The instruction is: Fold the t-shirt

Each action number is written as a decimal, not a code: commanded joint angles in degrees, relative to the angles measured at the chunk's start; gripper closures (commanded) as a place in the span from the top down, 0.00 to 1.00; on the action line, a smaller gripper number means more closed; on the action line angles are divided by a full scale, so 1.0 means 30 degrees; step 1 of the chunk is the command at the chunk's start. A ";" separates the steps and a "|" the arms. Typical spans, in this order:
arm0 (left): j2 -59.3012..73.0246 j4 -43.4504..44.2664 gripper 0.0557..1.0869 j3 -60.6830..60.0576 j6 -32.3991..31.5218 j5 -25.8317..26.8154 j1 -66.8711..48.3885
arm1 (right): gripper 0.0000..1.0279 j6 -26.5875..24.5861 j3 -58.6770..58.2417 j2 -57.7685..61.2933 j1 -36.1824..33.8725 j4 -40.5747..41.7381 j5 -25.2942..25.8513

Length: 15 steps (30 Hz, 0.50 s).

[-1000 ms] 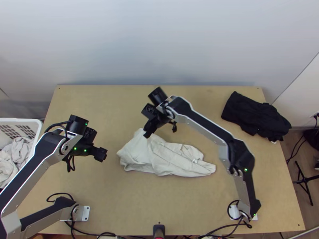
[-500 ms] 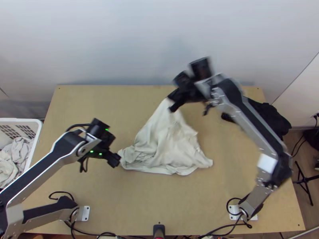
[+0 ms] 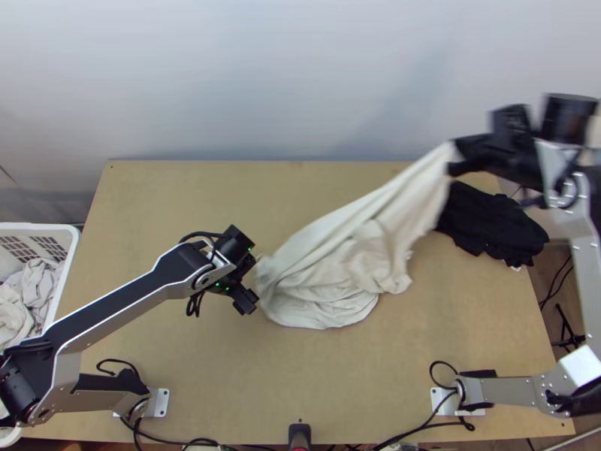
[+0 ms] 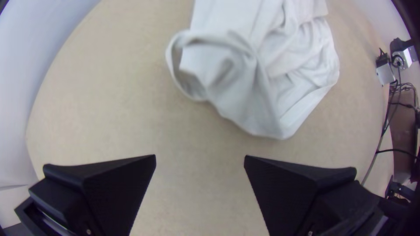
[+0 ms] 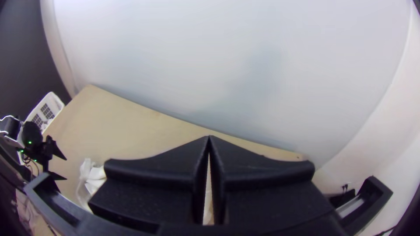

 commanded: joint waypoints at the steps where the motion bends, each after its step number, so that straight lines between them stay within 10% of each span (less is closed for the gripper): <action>1: 0.1172 0.0344 0.95 0.0765 0.0085 -0.0181 -0.0595 | 0.03 -0.0661 -0.2397 -0.2004 -0.4451 0.0207 -0.0080; 15: 0.9756 0.0169 0.95 0.9525 -0.0911 -0.0063 -0.1063 | 0.03 -0.1042 -0.5591 -0.4230 -0.2341 0.0177 -0.0109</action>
